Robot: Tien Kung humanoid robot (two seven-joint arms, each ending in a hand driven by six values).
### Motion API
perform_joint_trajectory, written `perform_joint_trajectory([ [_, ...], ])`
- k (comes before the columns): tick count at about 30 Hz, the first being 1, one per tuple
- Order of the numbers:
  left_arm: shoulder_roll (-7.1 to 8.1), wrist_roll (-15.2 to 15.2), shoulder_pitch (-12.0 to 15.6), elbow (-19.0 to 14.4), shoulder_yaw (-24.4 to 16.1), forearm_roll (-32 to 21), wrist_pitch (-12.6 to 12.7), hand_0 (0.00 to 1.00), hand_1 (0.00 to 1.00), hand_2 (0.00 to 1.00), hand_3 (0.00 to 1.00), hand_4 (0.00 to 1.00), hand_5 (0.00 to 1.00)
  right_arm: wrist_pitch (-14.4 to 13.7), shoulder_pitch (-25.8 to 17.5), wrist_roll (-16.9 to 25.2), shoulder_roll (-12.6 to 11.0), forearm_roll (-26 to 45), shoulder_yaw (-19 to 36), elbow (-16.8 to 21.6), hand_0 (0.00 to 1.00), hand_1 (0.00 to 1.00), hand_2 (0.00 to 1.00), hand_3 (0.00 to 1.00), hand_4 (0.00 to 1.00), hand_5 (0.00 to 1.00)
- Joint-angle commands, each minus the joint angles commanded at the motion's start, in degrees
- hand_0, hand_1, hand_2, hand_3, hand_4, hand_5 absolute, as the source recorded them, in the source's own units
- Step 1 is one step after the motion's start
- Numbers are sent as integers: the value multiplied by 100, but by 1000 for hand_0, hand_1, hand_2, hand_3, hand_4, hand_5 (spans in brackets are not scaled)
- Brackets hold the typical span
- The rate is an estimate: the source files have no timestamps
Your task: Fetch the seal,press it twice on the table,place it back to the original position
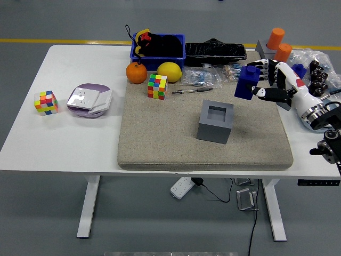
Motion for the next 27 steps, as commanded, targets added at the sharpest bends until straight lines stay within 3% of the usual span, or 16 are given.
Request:
perform_joint_trajectory([
  [8,-12,-3,2,-7,-21,18,-2,814,819,790,841,792,395,-64,-139,32,19,-123,133,-363,512,417,431,495,595,2],
  [27,3,-1,6,-17,38,27,-8,813,818,790,840,792,395,-218,-306,127,161,-92,-439,-1157,510,411,425,486,605,2],
])
